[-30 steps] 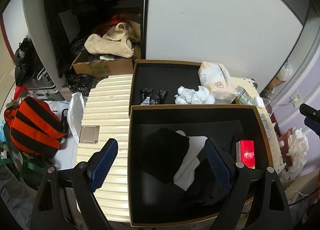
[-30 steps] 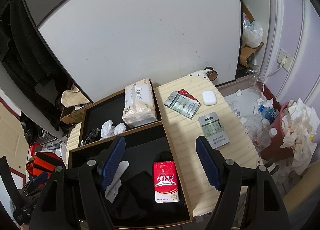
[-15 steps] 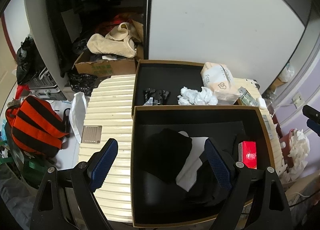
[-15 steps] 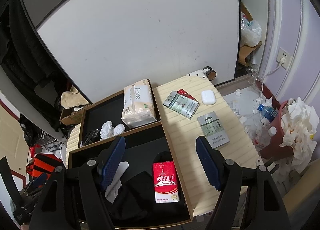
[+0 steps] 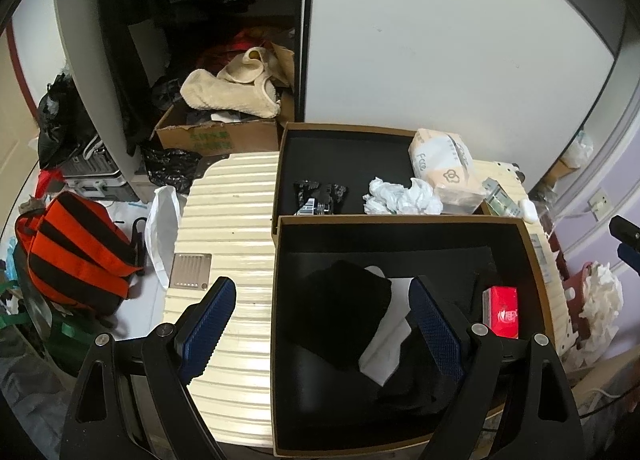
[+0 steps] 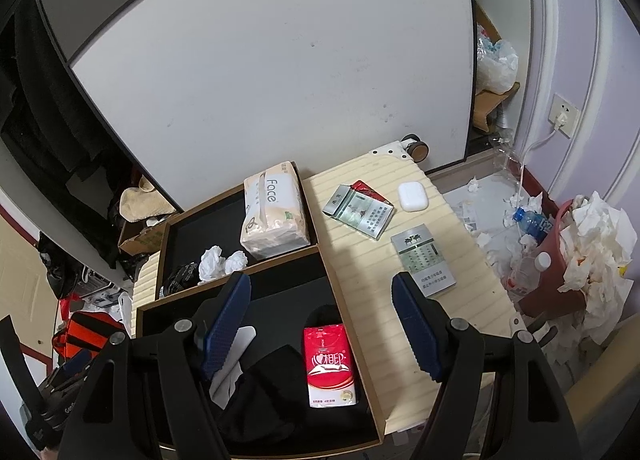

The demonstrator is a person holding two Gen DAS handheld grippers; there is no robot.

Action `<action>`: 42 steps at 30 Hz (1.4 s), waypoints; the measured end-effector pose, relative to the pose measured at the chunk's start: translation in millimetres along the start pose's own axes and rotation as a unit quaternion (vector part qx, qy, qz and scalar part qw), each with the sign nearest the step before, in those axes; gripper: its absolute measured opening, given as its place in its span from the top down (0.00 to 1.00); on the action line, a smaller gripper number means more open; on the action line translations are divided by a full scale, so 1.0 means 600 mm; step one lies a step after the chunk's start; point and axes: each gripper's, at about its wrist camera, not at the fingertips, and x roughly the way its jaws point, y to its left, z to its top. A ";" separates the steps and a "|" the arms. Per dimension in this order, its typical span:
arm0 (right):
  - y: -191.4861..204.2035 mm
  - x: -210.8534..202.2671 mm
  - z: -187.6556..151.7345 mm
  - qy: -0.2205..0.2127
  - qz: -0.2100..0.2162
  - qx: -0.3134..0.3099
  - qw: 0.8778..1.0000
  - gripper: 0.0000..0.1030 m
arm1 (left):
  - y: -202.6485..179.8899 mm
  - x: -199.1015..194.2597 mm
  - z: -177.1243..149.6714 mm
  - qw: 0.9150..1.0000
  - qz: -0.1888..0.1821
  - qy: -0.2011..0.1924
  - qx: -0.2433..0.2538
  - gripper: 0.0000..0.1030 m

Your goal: Organize soft objects

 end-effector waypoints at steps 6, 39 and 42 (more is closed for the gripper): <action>0.003 0.006 -0.004 0.007 0.008 0.001 1.000 0.31 | 0.002 0.012 0.007 1.000 -0.001 0.004 0.002 0.16; 0.035 0.026 -0.045 0.048 0.007 -0.014 0.999 0.31 | -0.122 0.247 -0.048 0.967 -0.002 0.195 0.162 0.18; 0.032 0.023 -0.044 0.046 0.010 -0.009 0.999 0.31 | -0.125 0.258 -0.056 0.962 -0.025 0.218 0.159 0.52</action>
